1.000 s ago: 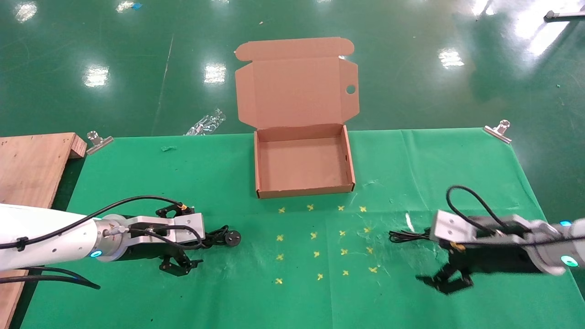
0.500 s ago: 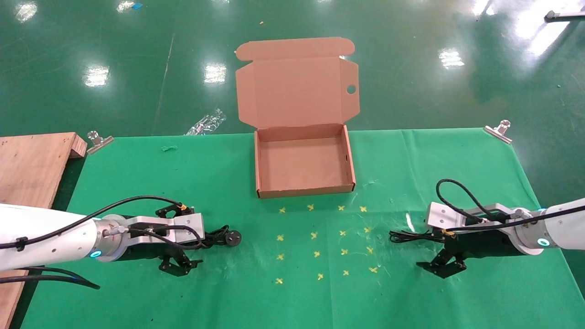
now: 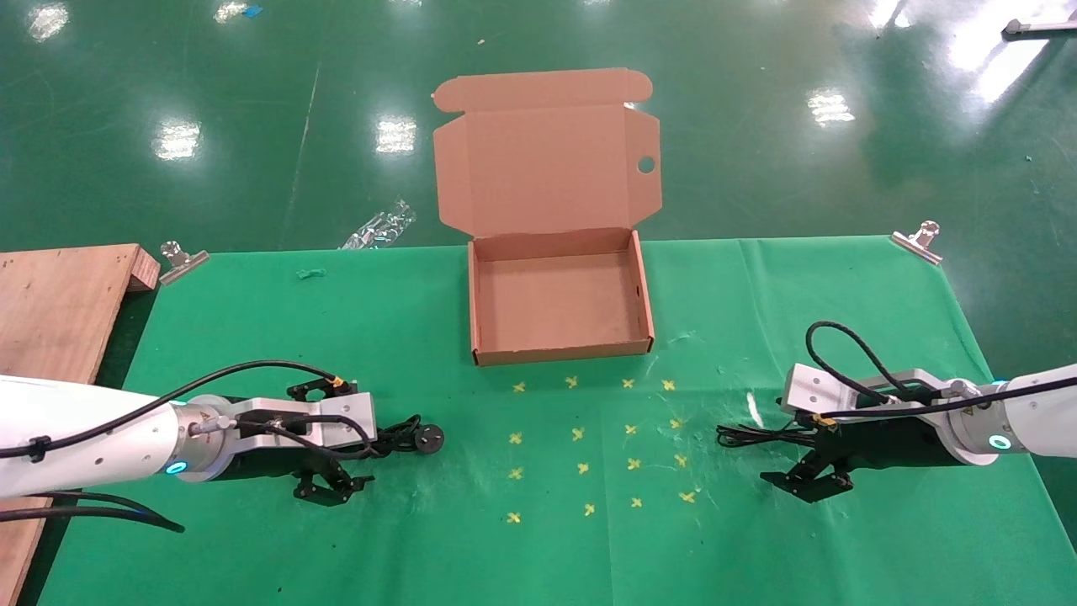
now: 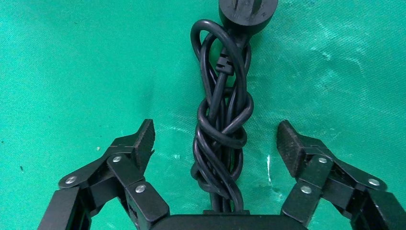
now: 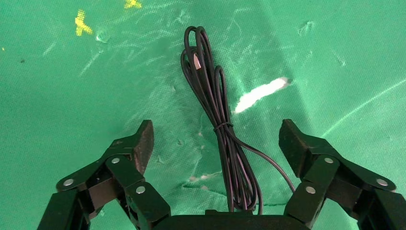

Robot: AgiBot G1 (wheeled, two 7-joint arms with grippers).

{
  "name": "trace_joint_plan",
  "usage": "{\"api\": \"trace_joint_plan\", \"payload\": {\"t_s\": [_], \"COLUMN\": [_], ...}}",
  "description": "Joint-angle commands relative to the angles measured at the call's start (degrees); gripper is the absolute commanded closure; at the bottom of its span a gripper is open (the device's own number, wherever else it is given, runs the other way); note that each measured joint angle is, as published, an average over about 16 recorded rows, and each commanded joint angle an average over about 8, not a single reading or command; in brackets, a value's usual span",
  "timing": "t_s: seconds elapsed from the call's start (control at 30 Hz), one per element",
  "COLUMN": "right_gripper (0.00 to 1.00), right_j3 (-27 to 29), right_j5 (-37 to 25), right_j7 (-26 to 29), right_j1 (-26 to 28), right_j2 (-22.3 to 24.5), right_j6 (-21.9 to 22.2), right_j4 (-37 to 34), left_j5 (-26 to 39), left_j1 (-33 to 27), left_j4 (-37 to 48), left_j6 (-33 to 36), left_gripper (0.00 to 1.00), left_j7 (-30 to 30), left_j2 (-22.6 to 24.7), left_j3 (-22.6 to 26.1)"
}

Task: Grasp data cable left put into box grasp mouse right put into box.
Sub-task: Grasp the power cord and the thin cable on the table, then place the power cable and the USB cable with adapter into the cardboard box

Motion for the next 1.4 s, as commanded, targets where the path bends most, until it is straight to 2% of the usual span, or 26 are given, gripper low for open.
{"api": "trace_joint_plan", "payload": {"t_s": [0.03, 1.4], "right_gripper": [1.00, 1.00], "right_j3": [0.0, -0.2], "right_j5": [0.0, -0.1], "right_j7": [0.1, 0.4], "right_j1": [-0.1, -0.3], "right_j2": [0.1, 0.4], "right_j6": [-0.1, -0.4], "right_j4": [0.3, 1.3], "left_j5": [0.0, -0.1], "left_j1": [0.0, 0.0], "left_j4": [0.0, 0.0], "left_j6": [0.0, 0.0], "left_gripper": [1.00, 1.00], "left_j7": [0.0, 0.0], "left_j2": [0.0, 0.0], "left_j3": [0.0, 0.0]}}
